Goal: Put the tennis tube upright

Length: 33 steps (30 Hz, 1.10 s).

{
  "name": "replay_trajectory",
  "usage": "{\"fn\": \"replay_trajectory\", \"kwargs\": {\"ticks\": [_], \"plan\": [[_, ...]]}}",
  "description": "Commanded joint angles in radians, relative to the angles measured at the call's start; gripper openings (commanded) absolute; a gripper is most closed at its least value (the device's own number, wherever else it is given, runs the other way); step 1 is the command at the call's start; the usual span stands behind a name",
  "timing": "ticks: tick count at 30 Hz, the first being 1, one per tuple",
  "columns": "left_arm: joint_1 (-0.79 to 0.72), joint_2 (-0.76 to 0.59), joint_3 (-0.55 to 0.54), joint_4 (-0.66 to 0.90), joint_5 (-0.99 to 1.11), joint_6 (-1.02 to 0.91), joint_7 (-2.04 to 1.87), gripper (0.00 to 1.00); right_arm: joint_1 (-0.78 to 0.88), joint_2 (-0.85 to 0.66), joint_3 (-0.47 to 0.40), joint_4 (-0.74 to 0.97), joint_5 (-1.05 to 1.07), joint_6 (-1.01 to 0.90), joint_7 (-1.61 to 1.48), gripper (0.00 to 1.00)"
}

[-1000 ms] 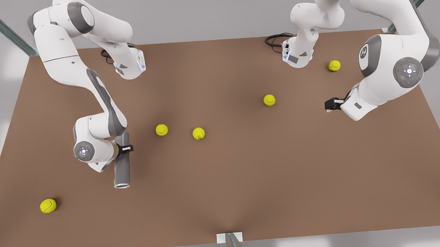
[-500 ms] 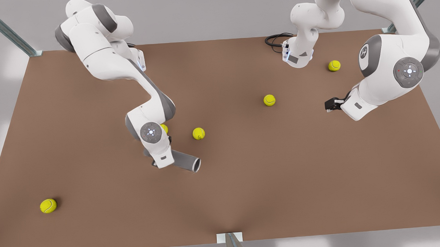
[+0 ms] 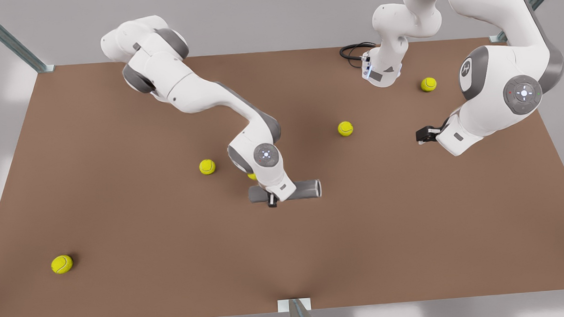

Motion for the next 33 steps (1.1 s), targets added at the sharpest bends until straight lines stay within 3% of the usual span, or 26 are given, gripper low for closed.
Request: {"fn": "replay_trajectory", "kwargs": {"ticks": [1, 7, 10, 11, 18, 21, 24, 26, 27, 29, 33], "plan": [[0.000, 0.000, 0.000, 0.000, -0.001, 0.000, 0.000, 1.00, 0.002, 0.006, 0.000, 0.006, -0.008, 0.002, 0.004, 0.67], [0.000, 0.015, 0.000, -0.011, -0.001, 0.005, 0.000, 1.00, 0.151, 0.200, -0.023, 0.280, -0.001, -0.030, 0.075, 0.67], [0.000, 0.017, 0.000, -0.009, -0.001, 0.006, 0.000, 1.00, 0.181, 0.222, -0.030, 0.279, -0.001, 0.031, 0.114, 0.75], [0.000, 0.021, 0.000, -0.009, -0.001, 0.006, 0.000, 1.00, 0.180, 0.223, -0.046, 0.271, -0.001, 0.073, 0.105, 1.00], [0.000, 0.021, 0.000, -0.011, -0.001, 0.008, 0.000, 1.00, 0.175, 0.216, -0.041, 0.268, 0.012, 0.076, 0.073, 1.00], [0.000, 0.017, 0.000, -0.025, -0.001, 0.011, 0.000, 1.00, 0.164, -0.028, -0.044, 0.271, 0.055, -0.306, 0.214, 1.00], [0.015, 0.024, 0.002, -0.028, -0.048, 0.034, -0.002, 1.00, -0.187, -0.413, -0.057, 0.150, 0.061, -0.679, 0.486, 1.00], [0.115, 0.179, 0.002, -0.032, -0.413, 0.097, 0.003, 1.00, -0.461, -0.583, -0.057, -0.112, 0.177, -0.668, 0.596, 1.00], [0.127, 0.282, 0.000, -0.032, -0.638, 0.164, 0.003, 1.00, -0.521, -0.786, -0.057, -0.412, 0.173, -0.466, 0.598, 1.00], [0.130, 0.442, -0.038, -0.034, -0.919, 0.248, 0.133, 1.00, -0.580, -0.829, -0.060, -0.416, 0.167, -0.417, 0.633, 1.00], [0.172, 0.482, -0.064, -0.221, -1.128, 0.364, 0.589, 1.00, -0.641, -0.769, -0.063, -0.367, 0.171, -0.378, 0.636, 1.00]]}}
